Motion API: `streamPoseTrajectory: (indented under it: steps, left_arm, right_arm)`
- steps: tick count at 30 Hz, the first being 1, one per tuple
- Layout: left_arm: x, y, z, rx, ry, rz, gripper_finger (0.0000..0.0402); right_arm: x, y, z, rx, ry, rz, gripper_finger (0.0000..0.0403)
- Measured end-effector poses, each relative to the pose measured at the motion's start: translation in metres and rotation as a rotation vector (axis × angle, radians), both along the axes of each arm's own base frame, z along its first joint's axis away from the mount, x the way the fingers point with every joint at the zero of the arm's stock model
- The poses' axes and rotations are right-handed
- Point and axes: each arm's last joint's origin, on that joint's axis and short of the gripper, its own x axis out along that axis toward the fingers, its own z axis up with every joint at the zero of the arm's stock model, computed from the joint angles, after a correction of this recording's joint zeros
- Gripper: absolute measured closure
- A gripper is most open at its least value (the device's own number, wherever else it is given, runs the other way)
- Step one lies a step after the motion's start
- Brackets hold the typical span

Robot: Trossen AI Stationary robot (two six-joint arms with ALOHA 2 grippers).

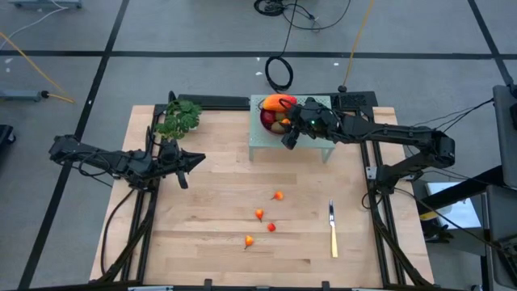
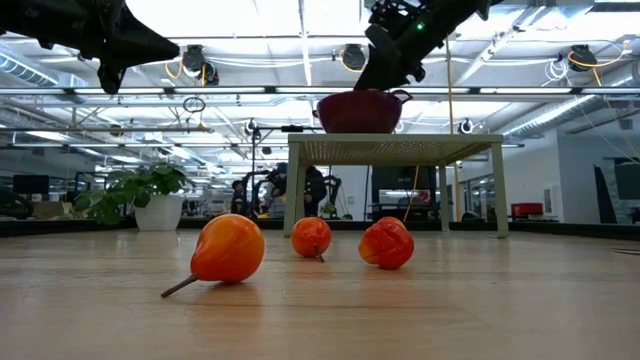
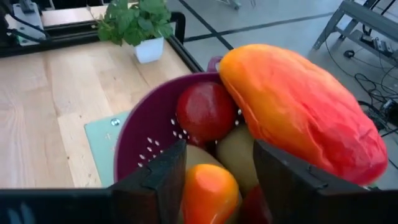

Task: Pick & Place Fruit
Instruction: Put the pear into the strainer bowl on the shelf

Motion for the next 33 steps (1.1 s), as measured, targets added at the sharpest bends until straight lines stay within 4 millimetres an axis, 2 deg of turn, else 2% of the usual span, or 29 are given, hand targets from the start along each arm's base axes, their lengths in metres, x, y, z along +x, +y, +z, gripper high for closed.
streamPoseTrajectory:
  steps: [6,12,18,26,33]
  left_arm:
    - [0.000,0.000,0.000,0.000,0.000,0.000,0.0378]
    - [0.000,0.000,0.000,-0.001,0.000,0.000,0.0378]
    - [0.000,0.000,0.000,-0.002,-0.001,-0.001,0.0378]
    - [0.000,0.000,0.000,-0.005,-0.001,-0.005,0.0378]
    - [0.000,-0.001,0.000,0.008,0.003,-0.038,0.0378]
  right_arm:
    - [0.001,0.003,0.003,-0.012,-0.021,0.012,0.0219]
    - [-0.001,0.016,0.026,-0.138,-0.125,0.034,0.0239]
    - [-0.011,0.037,0.045,-0.210,-0.185,0.042,0.0289]
    - [-0.017,0.077,0.056,-0.155,-0.267,0.155,0.0393]
    - [-0.019,0.107,0.054,-0.132,-0.262,0.172,0.0401]
